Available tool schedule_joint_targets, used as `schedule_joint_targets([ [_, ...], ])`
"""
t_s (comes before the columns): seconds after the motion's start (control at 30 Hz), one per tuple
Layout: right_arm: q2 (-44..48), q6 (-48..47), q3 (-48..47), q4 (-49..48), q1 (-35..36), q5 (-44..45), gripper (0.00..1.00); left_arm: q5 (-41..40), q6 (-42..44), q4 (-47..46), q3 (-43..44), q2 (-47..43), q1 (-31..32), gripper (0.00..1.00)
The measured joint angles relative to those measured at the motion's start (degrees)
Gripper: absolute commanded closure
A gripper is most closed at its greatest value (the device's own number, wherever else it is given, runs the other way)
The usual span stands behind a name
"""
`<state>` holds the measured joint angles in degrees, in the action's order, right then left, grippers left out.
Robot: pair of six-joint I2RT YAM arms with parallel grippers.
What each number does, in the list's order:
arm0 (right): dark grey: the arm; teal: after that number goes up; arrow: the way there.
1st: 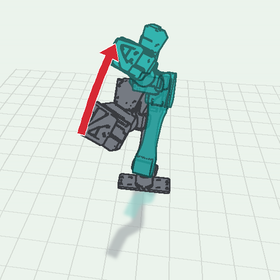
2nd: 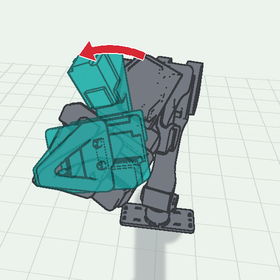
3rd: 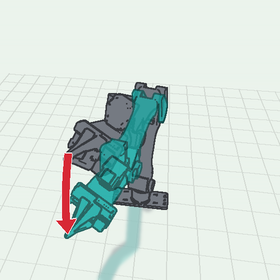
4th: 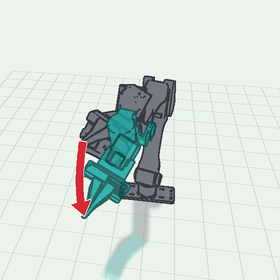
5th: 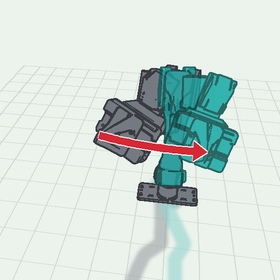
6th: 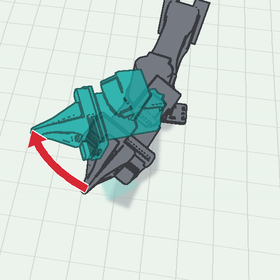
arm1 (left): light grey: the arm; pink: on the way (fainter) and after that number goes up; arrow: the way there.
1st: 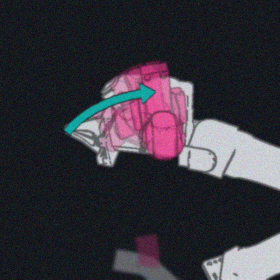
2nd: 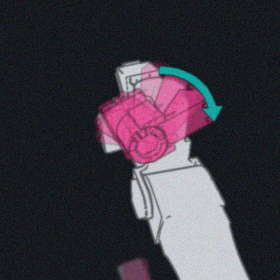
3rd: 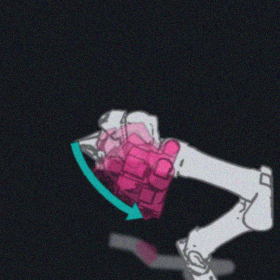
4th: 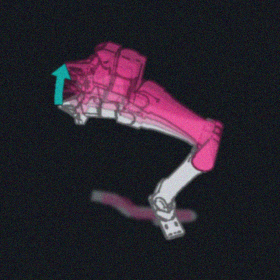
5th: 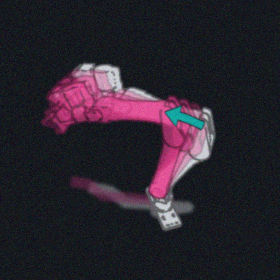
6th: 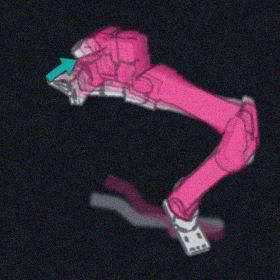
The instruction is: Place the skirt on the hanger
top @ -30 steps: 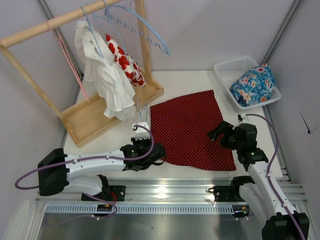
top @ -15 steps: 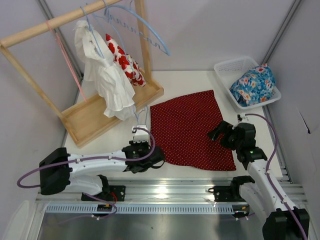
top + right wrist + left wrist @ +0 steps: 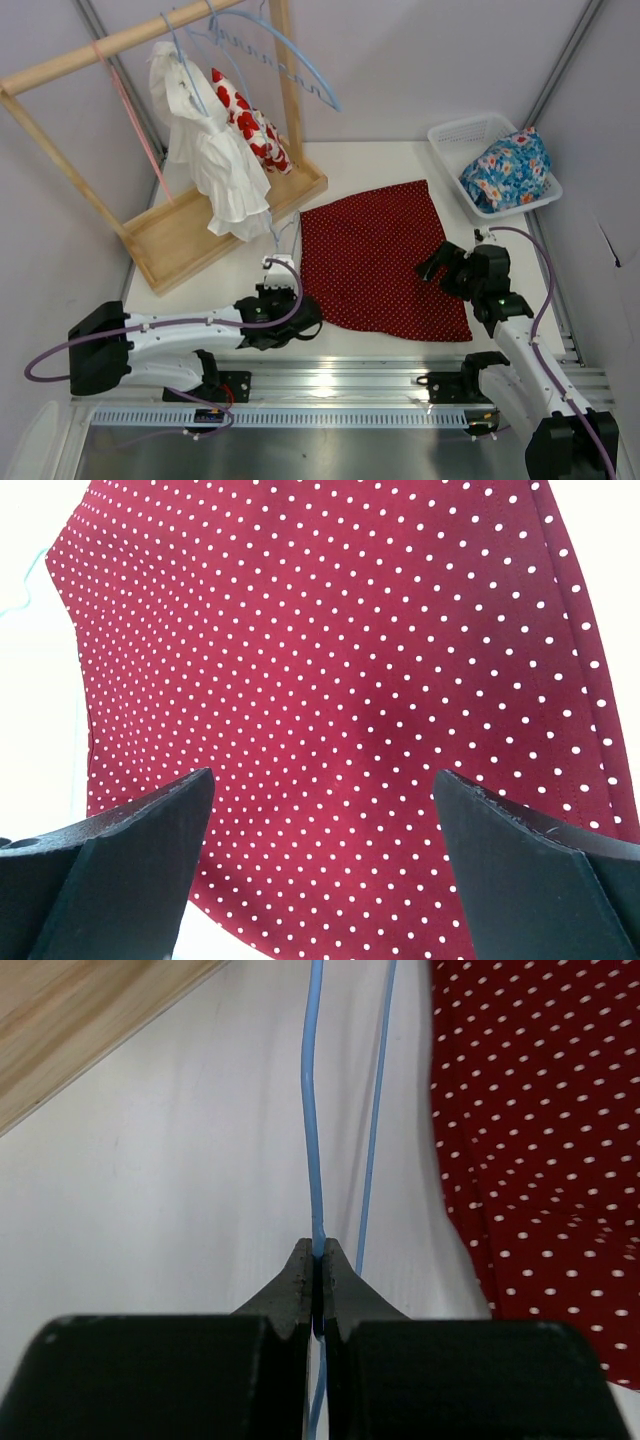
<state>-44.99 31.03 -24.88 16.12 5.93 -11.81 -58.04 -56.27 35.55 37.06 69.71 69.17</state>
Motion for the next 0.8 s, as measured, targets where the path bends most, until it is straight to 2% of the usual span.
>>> schedule_joint_targets([
  [0.23, 0.0, 0.0, -0.1, 0.1, 0.0, 0.7, 0.01, 0.9, 3.3, -4.4, -1.4, -1.4, -0.4, 0.86],
  [0.5, -0.3, -0.1, -1.2, 1.9, 0.0, 2.9, 0.01, 1.4, -3.3, 2.3, -1.7, -0.9, -3.2, 0.52],
  [0.53, -0.5, -0.1, -1.7, 2.6, 0.0, 3.7, 0.01, 1.3, -4.2, 3.8, -1.4, -0.6, -3.2, 0.42],
  [0.6, -1.2, 0.0, -3.0, 4.6, 0.0, 5.4, 0.01, 1.4, -6.2, 8.3, 0.4, -0.1, -3.3, 0.32],
  [0.63, -1.9, 0.0, -4.0, 6.3, -0.2, 6.6, 0.01, 1.5, -7.0, 10.8, 1.9, 0.0, -3.3, 0.22],
  [0.73, -3.1, 0.0, -6.3, 9.7, -0.9, 9.3, 0.01, 2.2, -7.9, 15.7, 6.6, -0.6, -3.3, 0.13],
  [0.8, -3.1, 0.4, -7.0, 11.1, -1.8, 11.2, 0.01, 4.4, -6.6, 16.5, 9.9, -2.7, -3.3, 0.12],
])
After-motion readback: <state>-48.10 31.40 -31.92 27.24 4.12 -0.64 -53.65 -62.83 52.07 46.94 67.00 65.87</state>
